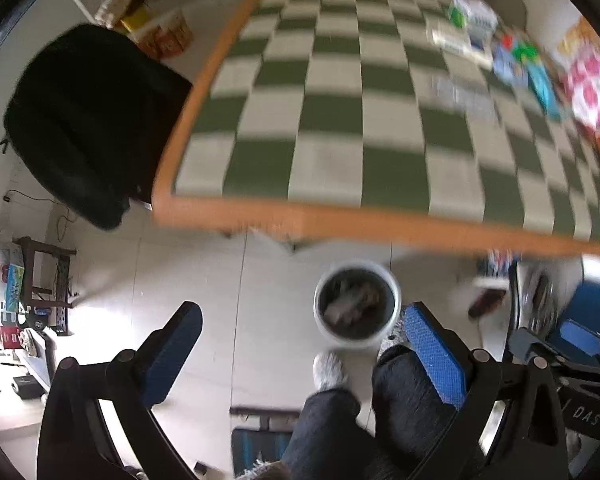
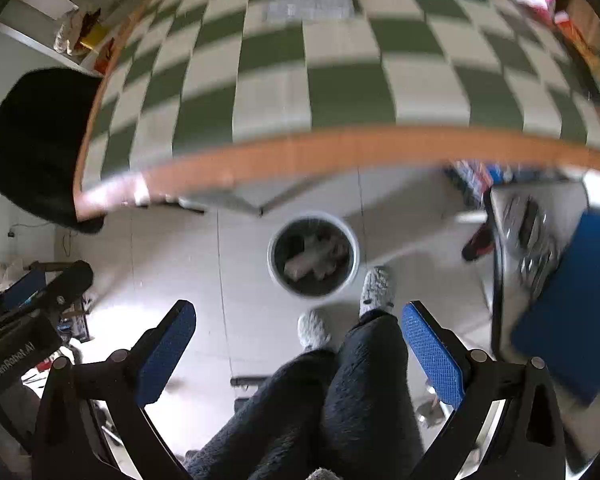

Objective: Collect trash
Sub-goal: 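Grasp the blue-green snack bag with the right tool while the left tool grasps the foil blister pack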

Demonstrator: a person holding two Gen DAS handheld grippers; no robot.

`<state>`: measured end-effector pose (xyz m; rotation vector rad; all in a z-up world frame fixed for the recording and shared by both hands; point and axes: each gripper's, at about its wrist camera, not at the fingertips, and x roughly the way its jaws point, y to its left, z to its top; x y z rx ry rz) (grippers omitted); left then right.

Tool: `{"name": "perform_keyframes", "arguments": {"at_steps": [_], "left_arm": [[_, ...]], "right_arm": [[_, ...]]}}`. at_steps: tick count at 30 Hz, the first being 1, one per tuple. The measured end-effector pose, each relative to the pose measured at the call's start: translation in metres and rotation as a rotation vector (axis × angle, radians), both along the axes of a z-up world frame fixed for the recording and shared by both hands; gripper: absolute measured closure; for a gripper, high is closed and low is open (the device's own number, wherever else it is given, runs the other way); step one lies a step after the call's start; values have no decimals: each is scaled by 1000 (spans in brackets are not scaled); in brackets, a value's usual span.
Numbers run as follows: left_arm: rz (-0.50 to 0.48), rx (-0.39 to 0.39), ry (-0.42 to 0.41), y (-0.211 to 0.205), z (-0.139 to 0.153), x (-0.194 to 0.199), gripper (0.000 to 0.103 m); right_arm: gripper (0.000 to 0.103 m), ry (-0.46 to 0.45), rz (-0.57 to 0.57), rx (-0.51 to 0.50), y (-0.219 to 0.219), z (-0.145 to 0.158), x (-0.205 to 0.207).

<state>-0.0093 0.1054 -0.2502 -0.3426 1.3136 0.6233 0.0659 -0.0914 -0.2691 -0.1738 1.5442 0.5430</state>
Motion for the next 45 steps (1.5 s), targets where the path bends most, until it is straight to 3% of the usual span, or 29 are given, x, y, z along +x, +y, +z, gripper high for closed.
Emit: {"name": "perform_keyframes", "arguments": {"at_steps": [5, 12, 18, 24, 29, 30, 31, 34, 35, 38, 41, 44, 45], "left_arm": [[53, 25, -26, 5, 10, 63, 0], [130, -43, -2, 2, -9, 181, 0], [225, -139, 77, 1, -52, 264, 0], [294, -174, 141, 0, -82, 302, 0], [331, -189, 177, 4, -93, 305, 0], [350, -201, 179, 6, -94, 302, 0], [367, -208, 180, 8, -95, 298, 0], [454, -265, 162, 17, -97, 283, 0], [496, -296, 157, 20, -98, 275, 0], [629, -428, 124, 31, -110, 254, 0], [722, -510, 74, 41, -120, 248, 1], [756, -503, 51, 50, -122, 254, 3], [748, -487, 57, 53, -123, 259, 9]], "right_arm": [[0, -81, -33, 0, -2, 28, 84], [0, -139, -72, -50, -13, 29, 242], [0, -159, -41, -157, -4, -7, 385], [0, -139, 63, -222, 23, -59, 471], [0, -109, 110, -204, 41, -87, 503], [6, -96, 102, -189, 41, -90, 506], [20, -89, 93, -177, 40, -91, 507], [39, -55, 58, -168, 32, -91, 500], [40, -28, 42, -176, 26, -91, 493], [40, 22, 6, -185, 10, -89, 464], [40, 65, -15, -184, -2, -88, 437], [27, 74, -42, -160, -9, -83, 431], [21, 59, -52, -152, -12, -79, 434]]}}
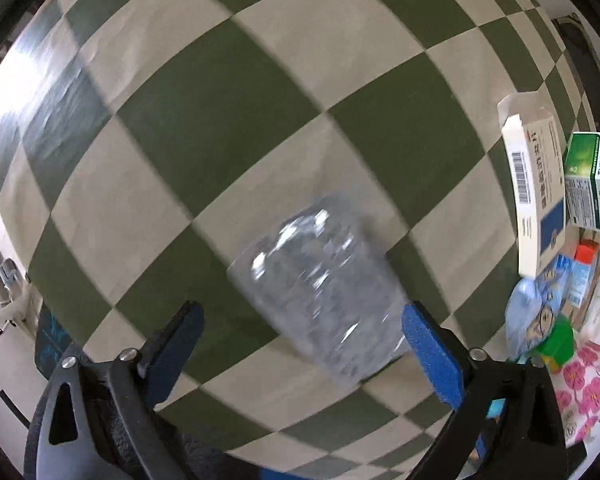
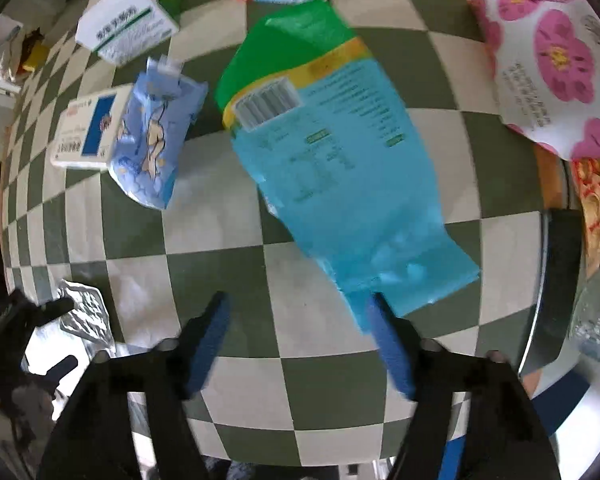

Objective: Collect trash
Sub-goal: 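Grasp the blue-green snack bag with the right tool while the left tool grasps the foil blister pack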

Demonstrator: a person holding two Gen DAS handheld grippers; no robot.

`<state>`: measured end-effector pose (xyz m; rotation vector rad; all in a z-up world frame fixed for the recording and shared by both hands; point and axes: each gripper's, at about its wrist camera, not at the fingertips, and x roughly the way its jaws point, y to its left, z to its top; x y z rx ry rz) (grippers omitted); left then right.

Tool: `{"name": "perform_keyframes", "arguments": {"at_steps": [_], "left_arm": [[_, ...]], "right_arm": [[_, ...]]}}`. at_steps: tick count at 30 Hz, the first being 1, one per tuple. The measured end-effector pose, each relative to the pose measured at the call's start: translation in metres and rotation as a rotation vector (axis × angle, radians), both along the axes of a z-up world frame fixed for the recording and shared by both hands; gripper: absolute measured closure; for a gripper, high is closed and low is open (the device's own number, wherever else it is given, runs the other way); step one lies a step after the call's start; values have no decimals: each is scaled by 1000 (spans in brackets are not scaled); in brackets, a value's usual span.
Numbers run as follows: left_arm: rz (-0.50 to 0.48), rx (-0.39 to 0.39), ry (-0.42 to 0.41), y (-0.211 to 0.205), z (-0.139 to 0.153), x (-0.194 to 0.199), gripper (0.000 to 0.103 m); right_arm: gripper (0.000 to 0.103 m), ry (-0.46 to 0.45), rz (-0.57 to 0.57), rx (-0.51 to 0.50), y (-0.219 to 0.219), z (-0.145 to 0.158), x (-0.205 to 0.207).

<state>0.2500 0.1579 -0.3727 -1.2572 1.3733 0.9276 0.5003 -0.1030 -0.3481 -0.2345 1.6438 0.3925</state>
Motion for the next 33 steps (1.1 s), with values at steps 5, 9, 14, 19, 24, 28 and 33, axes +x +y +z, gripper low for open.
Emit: {"name": "perform_keyframes", "arguments": {"at_steps": [5, 9, 14, 19, 24, 28, 33], "left_arm": [[-252, 89, -4, -4, 5, 54, 15], [-514, 173, 4, -21, 11, 94, 15], [-554, 184, 10, -25, 17, 100, 14], [-542, 152, 48, -41, 4, 93, 15], [-618, 192, 41, -69, 1, 96, 31], [-712, 193, 34, -87, 2, 89, 38], [-707, 203, 33, -98, -4, 75, 36]], "right_arm": [[9, -56, 5, 25, -1, 14, 34], [3, -94, 78, 12, 10, 12, 61], [3, -75, 182, 27, 35, -6, 80], [10, -84, 175, 5, 49, -24, 88], [17, -18, 103, 10, 21, -22, 69], [16, 69, 57, -8, 5, -25, 37], [6, 65, 82, -39, 7, -31, 20]]}}
